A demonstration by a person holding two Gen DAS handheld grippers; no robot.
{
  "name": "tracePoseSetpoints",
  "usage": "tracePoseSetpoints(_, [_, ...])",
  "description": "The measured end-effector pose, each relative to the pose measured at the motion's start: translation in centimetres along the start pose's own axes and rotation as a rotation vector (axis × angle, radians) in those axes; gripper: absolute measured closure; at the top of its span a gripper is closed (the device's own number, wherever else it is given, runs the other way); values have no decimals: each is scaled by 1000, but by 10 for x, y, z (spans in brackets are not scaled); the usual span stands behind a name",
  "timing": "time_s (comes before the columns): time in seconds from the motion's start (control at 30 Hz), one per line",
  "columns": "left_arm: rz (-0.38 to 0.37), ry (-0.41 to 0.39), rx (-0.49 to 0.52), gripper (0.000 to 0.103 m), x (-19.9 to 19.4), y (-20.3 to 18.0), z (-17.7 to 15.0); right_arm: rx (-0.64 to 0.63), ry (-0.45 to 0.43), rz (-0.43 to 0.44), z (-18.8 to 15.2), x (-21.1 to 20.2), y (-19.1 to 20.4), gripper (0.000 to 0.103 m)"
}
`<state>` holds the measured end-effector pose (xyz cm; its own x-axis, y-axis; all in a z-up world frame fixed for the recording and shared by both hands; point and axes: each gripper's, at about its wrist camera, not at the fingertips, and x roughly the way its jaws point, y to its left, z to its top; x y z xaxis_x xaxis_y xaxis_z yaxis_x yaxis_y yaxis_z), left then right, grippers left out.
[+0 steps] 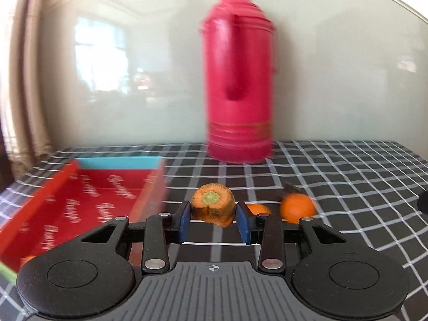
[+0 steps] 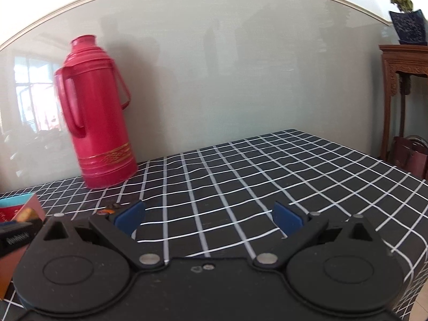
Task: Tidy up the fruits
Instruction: 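Lift the carrot chunk into the box and open the left gripper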
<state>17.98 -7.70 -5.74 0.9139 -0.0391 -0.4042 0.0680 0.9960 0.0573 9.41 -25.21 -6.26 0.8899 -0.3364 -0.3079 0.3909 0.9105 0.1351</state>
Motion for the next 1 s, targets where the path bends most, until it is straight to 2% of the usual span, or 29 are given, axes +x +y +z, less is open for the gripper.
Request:
tracePoseSetpoints(0.2, [131, 18, -79, 66, -5, 52, 2, -38, 3, 63, -2, -2, 29, 7])
tracePoseSetpoints(0.37, [239, 86, -141, 66, 3, 94, -1, -76, 11, 110, -5, -2, 51, 7])
tracePoseSetpoints(0.57, [288, 180, -223, 66, 10, 132, -10, -93, 29, 151, -8, -1, 72, 7])
tracePoseSetpoints(0.7, [304, 184, -224, 66, 7, 140, -12, -110, 33, 176, -10, -1, 84, 7])
tracePoseSetpoints(0.73, [307, 182, -224, 63, 4, 141, -13, -111, 34, 182, -10, -2, 86, 7])
tracePoseSetpoints(0.8, [295, 168, -230, 48, -1, 144, -13, -117, 37, 192, -11, -2, 91, 7])
tracePoseSetpoints(0.83, [299, 160, -236, 31, -4, 146, -13, -121, 40, 197, -11, -1, 93, 7])
tracePoseSetpoints(0.87, [307, 145, -239, 24, -9, 148, -14, -123, 44, 201, -11, 0, 96, 7])
tracePoseSetpoints(0.93, [312, 123, -234, 23, -17, 152, -14, -127, 56, 214, -12, 1, 100, 8])
tracePoseSetpoints(1.0, [285, 109, -246, 23, -23, 157, -14, -126, 69, 233, -12, 3, 105, 10])
